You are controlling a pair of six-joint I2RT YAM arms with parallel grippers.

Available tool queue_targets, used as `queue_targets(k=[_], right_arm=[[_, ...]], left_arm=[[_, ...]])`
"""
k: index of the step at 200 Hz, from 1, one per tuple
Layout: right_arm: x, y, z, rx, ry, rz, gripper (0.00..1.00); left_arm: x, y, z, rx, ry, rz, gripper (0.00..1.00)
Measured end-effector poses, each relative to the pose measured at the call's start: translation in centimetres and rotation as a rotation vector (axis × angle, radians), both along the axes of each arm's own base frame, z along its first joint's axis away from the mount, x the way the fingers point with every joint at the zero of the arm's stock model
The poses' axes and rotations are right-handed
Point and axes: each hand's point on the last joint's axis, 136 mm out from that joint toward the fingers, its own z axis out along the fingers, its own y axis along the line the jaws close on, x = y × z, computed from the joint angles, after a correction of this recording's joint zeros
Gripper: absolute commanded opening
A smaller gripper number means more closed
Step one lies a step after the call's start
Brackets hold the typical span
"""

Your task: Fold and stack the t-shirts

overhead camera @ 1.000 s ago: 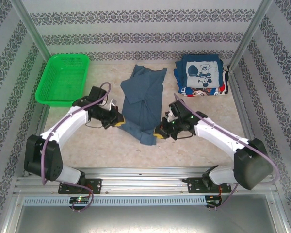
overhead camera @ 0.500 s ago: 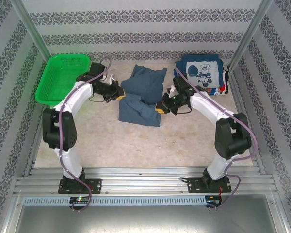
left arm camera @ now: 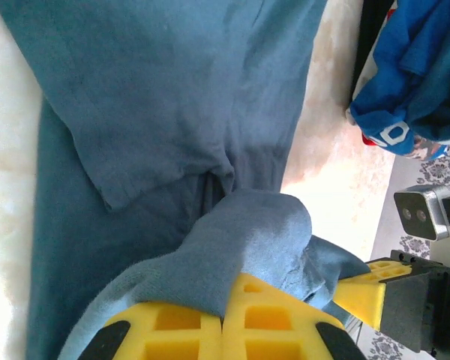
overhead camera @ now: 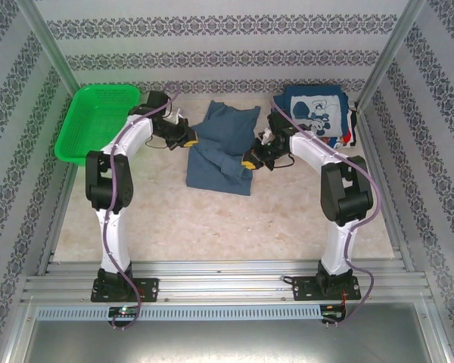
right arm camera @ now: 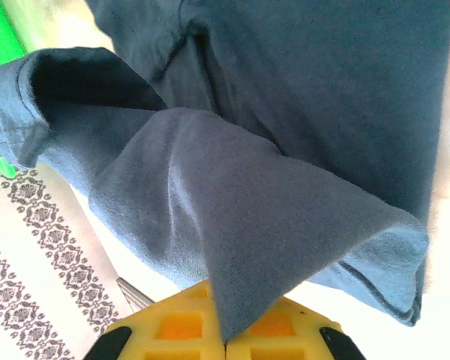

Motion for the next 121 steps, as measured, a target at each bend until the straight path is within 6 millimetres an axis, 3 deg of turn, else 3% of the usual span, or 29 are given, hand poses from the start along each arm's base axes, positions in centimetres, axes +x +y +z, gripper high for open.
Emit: queue_targets(k=[54, 65, 82, 89, 121], right_arm=[[2.2, -0.1, -2.0, -0.007, 0.013, -0.006, 0.13], [2.7, -0.1, -2.2, -0.007, 0.010, -0.008, 0.19], [3.5, -0.4, -3.0, -0.009, 0.017, -0.018, 0.28], [3.9, -0.5, -3.2, -0.010, 0.015, -0.023, 0.36], [6.1, -1.1, -2.9, -0.017, -0.032, -0.061, 0.44]], left_arm=[[1.6, -0.1, -1.8, 0.014, 0.006, -0.010, 0.00], [2.0, -0.1, -2.2, 0.014, 0.009, -0.010, 0.00], [2.7, -0.2, -3.2, 0.014, 0.019, -0.009, 0.23], [3.1, -0.3, -3.6, 0.009, 0.020, -0.007, 0.32], [4.5, -0.9, -3.6, -0.040, 0.021, 0.028, 0.54]])
